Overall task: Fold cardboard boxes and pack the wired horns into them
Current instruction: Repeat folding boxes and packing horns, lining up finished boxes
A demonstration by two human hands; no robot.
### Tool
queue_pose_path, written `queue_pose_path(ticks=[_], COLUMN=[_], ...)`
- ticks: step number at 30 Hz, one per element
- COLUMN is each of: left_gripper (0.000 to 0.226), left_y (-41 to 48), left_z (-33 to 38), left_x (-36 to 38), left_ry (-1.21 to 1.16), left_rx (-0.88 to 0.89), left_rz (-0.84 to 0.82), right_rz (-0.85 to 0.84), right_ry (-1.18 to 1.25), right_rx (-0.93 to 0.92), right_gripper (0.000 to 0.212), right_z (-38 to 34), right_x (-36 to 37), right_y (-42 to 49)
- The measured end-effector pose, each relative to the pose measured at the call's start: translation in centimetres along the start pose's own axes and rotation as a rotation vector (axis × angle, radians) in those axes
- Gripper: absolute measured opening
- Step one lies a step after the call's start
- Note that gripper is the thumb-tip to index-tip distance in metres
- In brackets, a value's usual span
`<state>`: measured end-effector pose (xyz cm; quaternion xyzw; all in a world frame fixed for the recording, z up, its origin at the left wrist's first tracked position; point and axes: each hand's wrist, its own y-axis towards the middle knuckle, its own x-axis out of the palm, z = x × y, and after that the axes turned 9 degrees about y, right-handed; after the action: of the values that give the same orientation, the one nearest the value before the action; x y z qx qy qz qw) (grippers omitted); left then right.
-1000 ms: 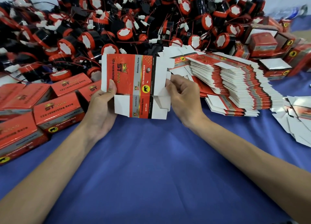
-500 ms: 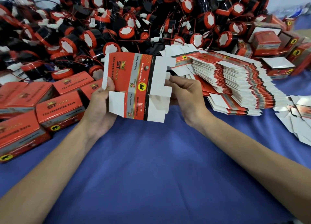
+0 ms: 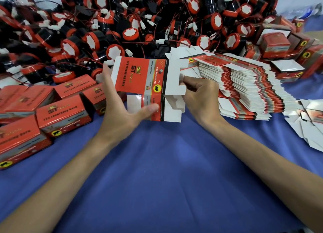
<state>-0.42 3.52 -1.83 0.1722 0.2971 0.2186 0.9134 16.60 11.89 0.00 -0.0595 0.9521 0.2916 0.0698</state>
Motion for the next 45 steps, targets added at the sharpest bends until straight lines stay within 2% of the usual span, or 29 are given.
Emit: queue_pose_path(ticks=[3, 6, 11, 13, 16, 19, 22, 24, 27, 31, 37, 41, 43, 45], left_gripper=[0.139, 0.138, 0.123, 0.116, 0.113, 0.115, 0.119, 0.123, 0.131, 0.128, 0.124, 0.112, 0.1, 0.09], left_y=[-0.2, -0.1, 0.1, 0.1, 0.1, 0.0, -0.1, -0.2, -0.3, -0.1, -0.1, -0.3, -0.4, -0.5], left_z=[0.1, -0.1, -0.2, -0.3, -0.2, -0.1, 0.0, 0.3, 0.7, 0.5, 0.7, 0.9, 1.1, 1.1], left_x=[0.4, 0.4, 0.0, 0.1, 0.1, 0.1, 0.2, 0.2, 0.3, 0.3, -0.1, -0.4, -0.4, -0.3], left_ry=[0.355, 0.552, 0.755, 0.8, 0.853, 0.847, 0.763, 0.724, 0.728, 0.738, 0.725, 0.695, 0.644, 0.533], left_rx=[0.209, 0.271, 0.397, 0.459, 0.483, 0.516, 0.556, 0.607, 0.683, 0.663, 0.579, 0.556, 0.577, 0.618], left_rz=[0.085, 0.173, 0.258, 0.243, 0.174, 0.079, 0.006, 0.011, 0.014, -0.009, -0.017, 0.066, 0.134, 0.201], right_rz=[-0.012, -0.017, 0.01, 0.012, -0.033, -0.193, -0.4, -0.508, -0.599, -0.564, -0.466, -0.334, -0.338, -0.413], right_ry=[-0.047, -0.106, -0.177, -0.182, -0.133, 0.106, 0.421, 0.517, 0.561, 0.533, 0.369, 0.325, 0.39, 0.488], right_rx=[-0.069, -0.167, -0.255, -0.266, -0.172, -0.029, 0.072, 0.108, 0.151, 0.17, 0.131, 0.102, 0.128, 0.16], right_gripper=[0.017, 0.021, 0.034, 0.032, 0.024, 0.022, 0.035, 0.038, 0.029, 0.019, 0.021, 0.018, 0.017, 0.02], right_z=[-0.4, -0.7, -0.9, -1.1, -1.0, -1.5, -1.8, -1.6, -1.6, -1.2, 0.2, 0.8, 0.8, 0.8], right_x=[-0.4, -0.5, -0.3, -0.4, -0.5, -0.7, -1.0, -1.1, -1.3, -1.4, -1.0, -0.2, -0.2, -0.3], right_y=[0.2, 0.2, -0.2, -0.1, 0.1, 0.1, 0.0, -0.1, 0.1, 0.1, 0.1, -0.3, -0.2, 0.0])
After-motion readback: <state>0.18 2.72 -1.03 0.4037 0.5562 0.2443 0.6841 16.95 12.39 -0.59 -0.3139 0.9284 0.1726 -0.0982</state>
